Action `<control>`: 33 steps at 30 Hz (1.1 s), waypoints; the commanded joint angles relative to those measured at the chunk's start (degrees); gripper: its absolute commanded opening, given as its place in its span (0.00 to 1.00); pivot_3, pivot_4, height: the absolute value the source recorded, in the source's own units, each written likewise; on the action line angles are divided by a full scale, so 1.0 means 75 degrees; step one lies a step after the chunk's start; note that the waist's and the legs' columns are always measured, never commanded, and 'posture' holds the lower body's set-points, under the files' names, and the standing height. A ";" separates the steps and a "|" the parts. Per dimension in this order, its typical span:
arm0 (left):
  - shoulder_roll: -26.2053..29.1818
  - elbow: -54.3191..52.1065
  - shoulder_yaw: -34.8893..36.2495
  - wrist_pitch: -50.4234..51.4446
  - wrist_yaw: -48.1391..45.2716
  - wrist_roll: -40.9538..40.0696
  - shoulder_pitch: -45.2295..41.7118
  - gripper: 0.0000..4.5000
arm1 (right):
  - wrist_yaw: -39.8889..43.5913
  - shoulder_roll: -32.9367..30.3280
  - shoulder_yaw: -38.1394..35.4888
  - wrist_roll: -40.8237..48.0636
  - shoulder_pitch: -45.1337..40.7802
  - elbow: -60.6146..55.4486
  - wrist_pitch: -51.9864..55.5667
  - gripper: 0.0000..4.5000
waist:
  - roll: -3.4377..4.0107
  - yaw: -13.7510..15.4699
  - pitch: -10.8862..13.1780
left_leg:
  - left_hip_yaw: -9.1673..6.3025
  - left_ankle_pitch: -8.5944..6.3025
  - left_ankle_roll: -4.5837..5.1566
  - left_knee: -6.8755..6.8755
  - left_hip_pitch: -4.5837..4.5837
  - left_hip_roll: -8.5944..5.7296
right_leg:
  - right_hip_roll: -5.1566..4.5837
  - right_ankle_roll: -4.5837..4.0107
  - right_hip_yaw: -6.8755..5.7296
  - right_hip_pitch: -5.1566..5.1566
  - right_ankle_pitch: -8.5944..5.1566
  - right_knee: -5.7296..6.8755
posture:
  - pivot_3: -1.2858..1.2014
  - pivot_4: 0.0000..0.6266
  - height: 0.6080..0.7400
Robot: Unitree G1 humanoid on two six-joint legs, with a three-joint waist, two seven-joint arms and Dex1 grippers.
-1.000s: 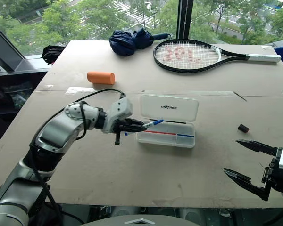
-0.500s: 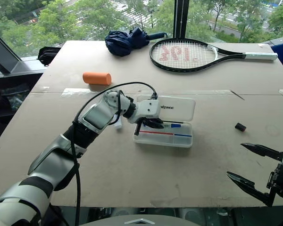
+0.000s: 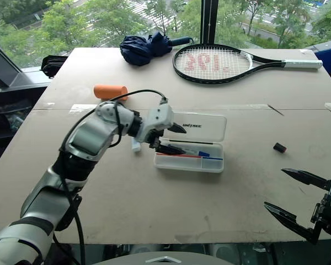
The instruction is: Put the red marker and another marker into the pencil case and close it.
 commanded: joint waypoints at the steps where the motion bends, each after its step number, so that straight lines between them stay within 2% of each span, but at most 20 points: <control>1: -0.0299 -0.1722 0.1965 0.2199 0.1529 -0.0924 0.0719 0.79 | -0.0124 -0.0140 0.0117 0.0204 -0.0295 -0.0185 0.0080 1.00 | 0.0000 0.0013 0.0000 | -0.0002 0.0000 0.0000 0.0003 0.0000 0.0000 | 0.0000 0.0000 -0.0002 0.0002 0.0000 0.0000 | 0.52 0.24 0.93; 3: -0.0704 -0.2440 0.2823 0.2891 0.2769 -0.0631 0.1354 0.79 | -0.0168 -0.0221 0.0251 0.0230 -0.0541 -0.0115 0.0164 1.00 | 0.0000 0.0033 -0.0001 | -0.0001 0.0000 0.0000 0.0008 0.0000 -0.0002 | -0.0004 0.0001 -0.0002 0.0006 0.0000 0.0001 | 0.52 0.24 0.93; 5: -0.1088 -0.3039 0.3087 0.2929 0.4166 0.0110 0.2051 0.79 | -0.0236 -0.0333 0.0379 0.0296 -0.0817 -0.0072 0.0286 1.00 | -0.0001 0.0047 -0.0002 | 0.0004 0.0000 -0.0001 0.0009 0.0007 -0.0007 | -0.0008 0.0002 0.0002 0.0011 0.0001 0.0000 | 0.52 0.24 0.93; 7: -0.1525 -0.3375 0.2799 0.3094 0.5662 0.0943 0.2354 0.79 | -0.0231 -0.0430 0.0416 0.0357 -0.1005 -0.0032 0.0393 1.00 | -0.0004 0.0103 -0.0001 | 0.0004 0.0000 -0.0001 0.0008 0.0008 -0.0009 | -0.0010 0.0002 0.0010 0.0012 0.0002 -0.0001 | 0.52 0.24 0.93; 10: -0.1969 -0.3635 0.2118 0.3916 0.7212 0.1795 0.2432 0.79 | -0.0143 -0.0581 0.0380 0.0428 -0.1141 0.0030 0.0521 1.00 | -0.0014 0.0261 -0.0002 | -0.0017 0.0002 -0.0004 0.0020 -0.0007 -0.0016 | -0.0011 0.0012 0.0015 0.0011 0.0009 -0.0003 | 0.52 0.24 0.93; 15: -0.2676 -0.2787 0.1858 0.3772 0.7922 0.1925 0.2061 0.79 | 0.0017 -0.0796 0.0169 0.0512 -0.1222 0.0193 0.0688 1.00 | -0.0019 0.0331 -0.0006 | -0.0003 0.0002 -0.0004 0.0023 -0.0013 -0.0030 | -0.0024 0.0018 0.0004 0.0010 0.0013 -0.0009 | 0.52 0.24 0.93; 19: -0.3515 -0.1889 0.1891 0.3513 0.8365 0.1830 0.1662 0.79 | 0.0111 -0.0971 -0.0022 0.0604 -0.1265 0.0183 0.0856 1.00 | -0.0017 0.0339 -0.0007 | 0.0001 0.0002 -0.0004 0.0023 -0.0010 -0.0032 | -0.0024 0.0019 0.0004 0.0010 0.0014 -0.0008 | 0.52 0.24 0.93; 25: -0.3995 -0.0720 0.1829 0.2977 0.9260 0.2242 0.1379 0.79 | 0.0218 -0.1152 -0.0177 0.0688 -0.1370 0.0195 0.0998 1.00 | -0.0018 0.0321 -0.0010 | 0.0002 0.0002 -0.0004 0.0023 -0.0007 -0.0031 | -0.0020 0.0019 0.0006 0.0011 0.0014 -0.0005 | 0.52 0.24 0.93; 26: -0.4054 -0.0569 0.1812 0.2865 0.9348 0.2272 0.1360 0.67 | 0.0216 -0.1148 -0.0178 0.0684 -0.1384 0.0184 0.1016 1.00 | -0.0018 0.0321 -0.0011 | 0.0003 0.0002 -0.0004 0.0022 -0.0007 -0.0031 | -0.0020 0.0019 0.0006 0.0011 0.0014 -0.0006 | 0.52 0.24 0.93; 28: -0.4154 -0.0366 0.1883 0.2818 0.9447 0.2273 0.1376 0.52 | 0.0212 -0.1124 -0.0206 0.0688 -0.1361 0.0132 0.1043 1.00 | -0.0013 0.0335 -0.0016 | 0.0004 0.0002 -0.0004 0.0023 -0.0005 -0.0031 | -0.0021 0.0019 0.0007 0.0012 0.0014 -0.0005 | 0.52 0.24 0.93; 32: -0.4022 -0.0386 0.1909 0.2651 0.9395 0.2243 0.1568 0.17 | 0.0233 -0.1069 -0.0341 0.0699 -0.1261 0.0073 0.1094 1.00 | -0.0002 0.0352 -0.0028 | 0.0004 0.0002 -0.0004 0.0023 -0.0005 -0.0034 | -0.0025 0.0019 0.0007 0.0012 0.0015 -0.0005 | 0.52 0.24 0.93; 33: -0.3949 -0.0456 0.1937 0.2553 0.9308 0.2188 0.1633 0.17 | 0.0238 -0.1053 -0.0369 0.0698 -0.1234 0.0063 0.1099 1.00 | -0.0002 0.0349 -0.0030 | 0.0005 0.0002 -0.0004 0.0023 -0.0005 -0.0034 | -0.0026 0.0019 0.0007 0.0013 0.0014 -0.0005 | 0.52 0.24 0.93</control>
